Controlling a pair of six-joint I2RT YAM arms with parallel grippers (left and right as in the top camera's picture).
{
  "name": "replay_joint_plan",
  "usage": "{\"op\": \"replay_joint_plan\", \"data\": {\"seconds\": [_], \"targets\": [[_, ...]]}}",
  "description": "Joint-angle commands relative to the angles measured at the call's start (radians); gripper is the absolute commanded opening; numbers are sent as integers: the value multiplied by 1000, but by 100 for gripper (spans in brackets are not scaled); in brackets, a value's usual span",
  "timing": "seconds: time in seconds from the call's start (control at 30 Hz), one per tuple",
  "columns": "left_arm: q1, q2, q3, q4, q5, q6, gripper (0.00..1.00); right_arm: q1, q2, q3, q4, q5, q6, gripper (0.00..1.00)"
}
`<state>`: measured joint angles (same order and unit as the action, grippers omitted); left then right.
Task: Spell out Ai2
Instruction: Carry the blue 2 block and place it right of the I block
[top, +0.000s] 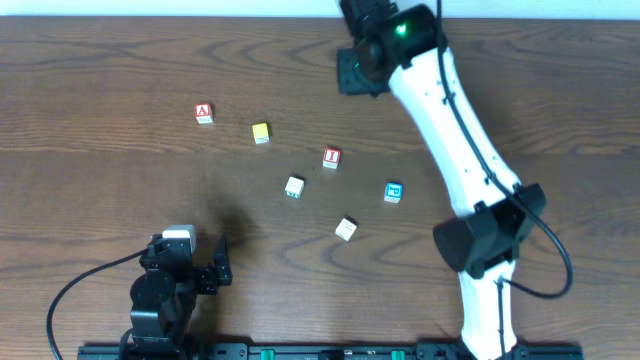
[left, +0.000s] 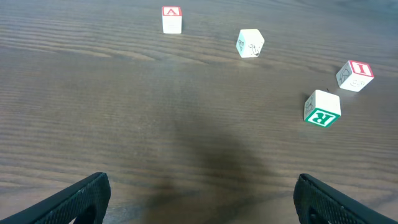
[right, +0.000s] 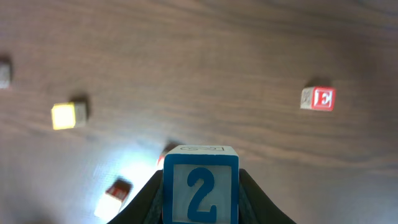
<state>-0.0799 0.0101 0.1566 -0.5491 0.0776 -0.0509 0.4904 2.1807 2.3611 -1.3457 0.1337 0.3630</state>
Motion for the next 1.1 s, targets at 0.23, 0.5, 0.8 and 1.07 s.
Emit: {"op": "replay_joint_plan", "data": {"seconds": [0.23, 0.5, 0.8, 1.07], "targets": [[4, -6, -10, 4, -7, 10, 95, 36, -255, -692, 333, -93, 90, 1], [4, -6, -10, 4, -7, 10, 95, 58, -312, -948, 520, -47, 286, 1], [4, -6, -10, 4, -7, 10, 95, 66, -224, -998, 657, -24, 324, 1], [4, -6, -10, 4, -7, 10, 95, 40, -166, -998, 727, -3, 324, 1]]}}
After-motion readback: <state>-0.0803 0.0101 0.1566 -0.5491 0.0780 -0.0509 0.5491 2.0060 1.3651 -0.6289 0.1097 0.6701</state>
